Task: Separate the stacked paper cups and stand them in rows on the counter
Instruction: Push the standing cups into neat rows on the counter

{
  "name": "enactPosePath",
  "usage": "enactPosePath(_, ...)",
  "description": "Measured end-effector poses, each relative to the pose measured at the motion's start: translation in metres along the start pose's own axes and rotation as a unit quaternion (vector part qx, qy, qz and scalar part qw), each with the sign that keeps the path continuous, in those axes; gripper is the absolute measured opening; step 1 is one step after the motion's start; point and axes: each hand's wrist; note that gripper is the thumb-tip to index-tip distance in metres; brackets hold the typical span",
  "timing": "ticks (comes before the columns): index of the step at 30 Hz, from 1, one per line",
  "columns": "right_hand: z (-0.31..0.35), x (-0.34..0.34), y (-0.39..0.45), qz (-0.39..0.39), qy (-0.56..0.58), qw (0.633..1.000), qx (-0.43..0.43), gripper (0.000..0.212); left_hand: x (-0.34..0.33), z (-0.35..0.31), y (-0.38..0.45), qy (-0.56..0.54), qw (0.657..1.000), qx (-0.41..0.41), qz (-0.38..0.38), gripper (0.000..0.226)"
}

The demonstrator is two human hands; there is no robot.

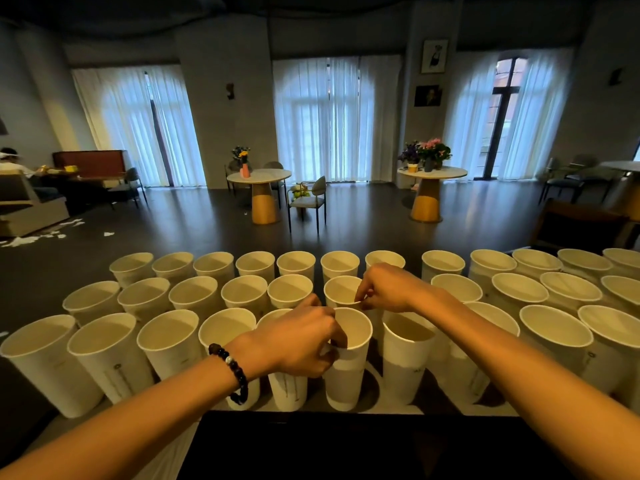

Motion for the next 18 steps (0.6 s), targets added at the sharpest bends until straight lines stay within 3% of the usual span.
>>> enactPosePath(13, 0.007, -0.007, 0.002, -0.021, 0.020, 1.000, 0.007, 0.022, -0.002, 0.001, -0.005, 0.007, 1.000, 0.008, -0.007, 0.033)
enactPosePath(18, 0.008, 0.003, -0.002, -0.036, 0.020, 0.999, 0.005, 0.036, -0.002, 0.003, -0.005, -0.009, 1.000, 0.004, -0.019, 0.040)
Point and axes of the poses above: each hand's wrist, its own y-axis towards the middle knuckle, its own x-axis out of the back of the hand, z = x × y, and after that the axes turned 7 degrees about y, right-handed
